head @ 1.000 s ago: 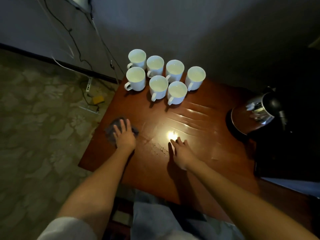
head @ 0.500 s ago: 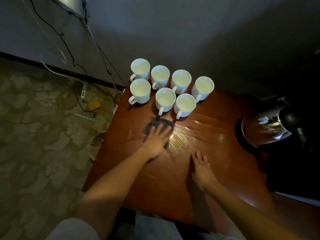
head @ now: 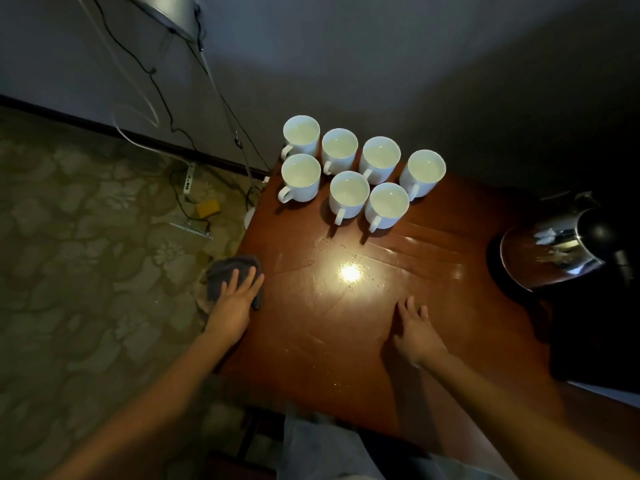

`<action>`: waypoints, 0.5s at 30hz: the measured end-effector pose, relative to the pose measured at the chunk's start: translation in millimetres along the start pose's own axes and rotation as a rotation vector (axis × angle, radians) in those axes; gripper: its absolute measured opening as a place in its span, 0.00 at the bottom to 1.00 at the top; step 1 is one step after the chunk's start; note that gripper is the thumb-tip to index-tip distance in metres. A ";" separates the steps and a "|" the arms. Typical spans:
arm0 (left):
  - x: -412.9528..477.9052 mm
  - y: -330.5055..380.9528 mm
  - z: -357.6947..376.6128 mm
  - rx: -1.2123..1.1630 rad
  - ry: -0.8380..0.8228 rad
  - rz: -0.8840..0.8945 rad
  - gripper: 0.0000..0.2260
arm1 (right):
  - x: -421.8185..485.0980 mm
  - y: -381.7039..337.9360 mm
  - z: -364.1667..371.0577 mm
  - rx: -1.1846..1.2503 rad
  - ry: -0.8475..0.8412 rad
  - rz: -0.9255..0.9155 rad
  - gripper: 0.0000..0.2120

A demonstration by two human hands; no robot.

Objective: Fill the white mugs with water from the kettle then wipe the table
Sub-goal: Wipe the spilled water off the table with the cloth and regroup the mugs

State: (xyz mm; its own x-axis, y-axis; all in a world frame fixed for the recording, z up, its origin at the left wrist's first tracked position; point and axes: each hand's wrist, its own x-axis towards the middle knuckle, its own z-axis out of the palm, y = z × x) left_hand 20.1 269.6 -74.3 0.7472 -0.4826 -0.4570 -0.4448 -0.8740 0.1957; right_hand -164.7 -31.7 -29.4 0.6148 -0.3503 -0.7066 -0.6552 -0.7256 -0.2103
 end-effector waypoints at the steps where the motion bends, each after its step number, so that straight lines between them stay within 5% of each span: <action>1: -15.7 0.7 7.9 0.003 0.010 0.005 0.37 | -0.5 2.0 0.1 -0.006 -0.002 -0.008 0.38; 12: -126.3 63.9 96.7 0.191 -0.019 0.080 0.50 | -35.1 35.2 24.9 -0.105 -0.009 -0.138 0.31; 15: -139.5 117.5 115.4 0.231 -0.020 0.231 0.46 | -56.6 56.3 33.1 -0.060 0.011 -0.122 0.32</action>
State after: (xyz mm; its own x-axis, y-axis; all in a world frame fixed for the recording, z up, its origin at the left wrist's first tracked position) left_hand -193.3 240.8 -87.6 0.6042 -0.6636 -0.4412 -0.7036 -0.7041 0.0955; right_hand -250.9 -33.1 -23.6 0.6934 -0.2630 -0.6709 -0.5477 -0.7974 -0.2534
